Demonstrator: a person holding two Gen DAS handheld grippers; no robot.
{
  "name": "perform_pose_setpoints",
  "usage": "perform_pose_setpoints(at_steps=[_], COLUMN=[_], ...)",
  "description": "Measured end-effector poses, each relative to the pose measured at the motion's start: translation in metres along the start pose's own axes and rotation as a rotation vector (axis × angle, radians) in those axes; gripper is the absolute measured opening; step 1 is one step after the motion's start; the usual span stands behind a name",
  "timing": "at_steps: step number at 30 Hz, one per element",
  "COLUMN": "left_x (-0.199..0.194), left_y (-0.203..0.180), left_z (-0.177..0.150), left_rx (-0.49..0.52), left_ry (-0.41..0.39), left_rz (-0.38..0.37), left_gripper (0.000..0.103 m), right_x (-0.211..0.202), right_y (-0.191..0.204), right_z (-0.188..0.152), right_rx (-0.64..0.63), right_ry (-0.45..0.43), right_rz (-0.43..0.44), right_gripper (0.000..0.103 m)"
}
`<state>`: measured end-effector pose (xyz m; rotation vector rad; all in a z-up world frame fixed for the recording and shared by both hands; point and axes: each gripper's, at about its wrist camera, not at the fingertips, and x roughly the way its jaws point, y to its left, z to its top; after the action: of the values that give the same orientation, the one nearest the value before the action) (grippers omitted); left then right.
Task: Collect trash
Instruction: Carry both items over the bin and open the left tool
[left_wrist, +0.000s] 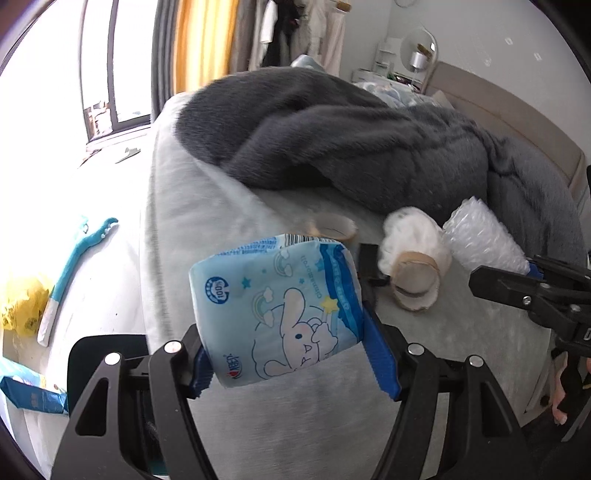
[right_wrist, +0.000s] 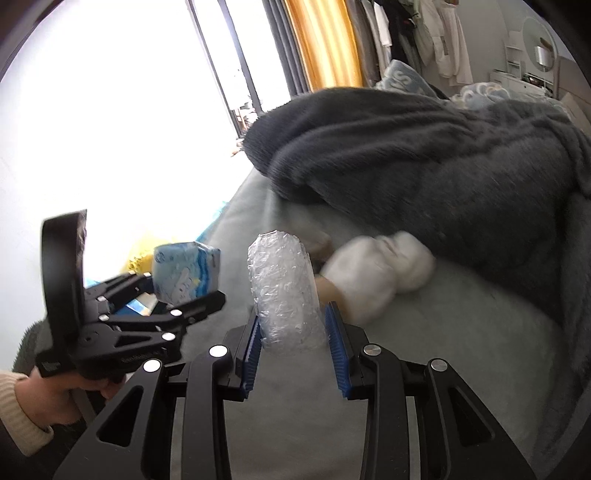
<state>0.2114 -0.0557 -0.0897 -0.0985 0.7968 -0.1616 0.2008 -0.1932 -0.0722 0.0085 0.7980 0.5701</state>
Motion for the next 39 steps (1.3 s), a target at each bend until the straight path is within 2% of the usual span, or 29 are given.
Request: perform_pose_setpoints(at_steps=[5,14,23,32,39], left_x=[-0.011,-0.020,-0.019,-0.010,0.001], left_y=[0.025,0.073,0.129,0.173,0.200], left_z=[0.000,-0.010,-0.030,-0.053,-0.073], left_rx=[-0.030,-0.072,-0.141,-0.180,-0.205], left_ry=[-0.008,0.028,0.077,0.159,0.252], left_rz=[0.019,0.060,0.111,0.164,0.184], left_gripper=[0.071,0.071,0.071,0.071,0.071], right_x=[0.007,0.031,0.059,0.089,0.115], right_y=[0.030,0.080,0.112,0.149,0.176], right_z=[0.014,0.035,0.045,0.055,0.056], right_rx=[-0.023,-0.065,-0.078,-0.101,-0.103], right_ry=[-0.003,0.008,0.043,0.094,0.155], right_rz=[0.025,0.079,0.120,0.154,0.162], right_gripper=[0.034,0.034,0.034,0.034,0.034])
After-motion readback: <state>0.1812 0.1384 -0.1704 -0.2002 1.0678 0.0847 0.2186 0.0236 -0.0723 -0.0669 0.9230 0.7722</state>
